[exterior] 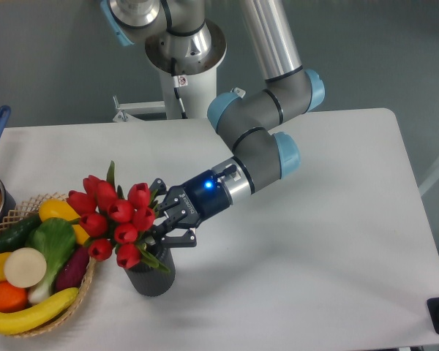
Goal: Insert the flowers into the vase
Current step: 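Open the gripper to release the tulip stems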
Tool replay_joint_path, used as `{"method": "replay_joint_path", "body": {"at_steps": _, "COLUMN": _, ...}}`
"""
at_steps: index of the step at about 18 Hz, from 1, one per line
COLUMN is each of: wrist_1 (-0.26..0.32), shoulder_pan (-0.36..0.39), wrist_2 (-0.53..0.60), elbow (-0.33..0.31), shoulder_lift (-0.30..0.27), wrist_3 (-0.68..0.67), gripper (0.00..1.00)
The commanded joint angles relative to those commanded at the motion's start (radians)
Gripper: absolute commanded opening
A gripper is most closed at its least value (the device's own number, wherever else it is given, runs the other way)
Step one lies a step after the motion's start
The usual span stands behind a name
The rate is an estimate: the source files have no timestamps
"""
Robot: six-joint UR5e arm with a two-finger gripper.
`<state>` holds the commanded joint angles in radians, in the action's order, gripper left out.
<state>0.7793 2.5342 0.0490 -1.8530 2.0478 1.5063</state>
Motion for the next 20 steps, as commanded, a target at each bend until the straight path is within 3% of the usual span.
{"method": "replay_joint_path", "body": {"at_steps": 17, "wrist_1": -0.002, "shoulder_pan": 0.011, "wrist_2": 0.035, "elbow": -0.026, "shoulder_lift": 0.025, "wrist_3": 0.025, "gripper": 0.38}}
{"method": "replay_joint_path", "body": {"at_steps": 20, "wrist_1": -0.002, "shoulder_pan": 0.017, "wrist_2": 0.035, "elbow": -0.028, "shoulder_lift": 0.025, "wrist_3": 0.026, "gripper": 0.55}}
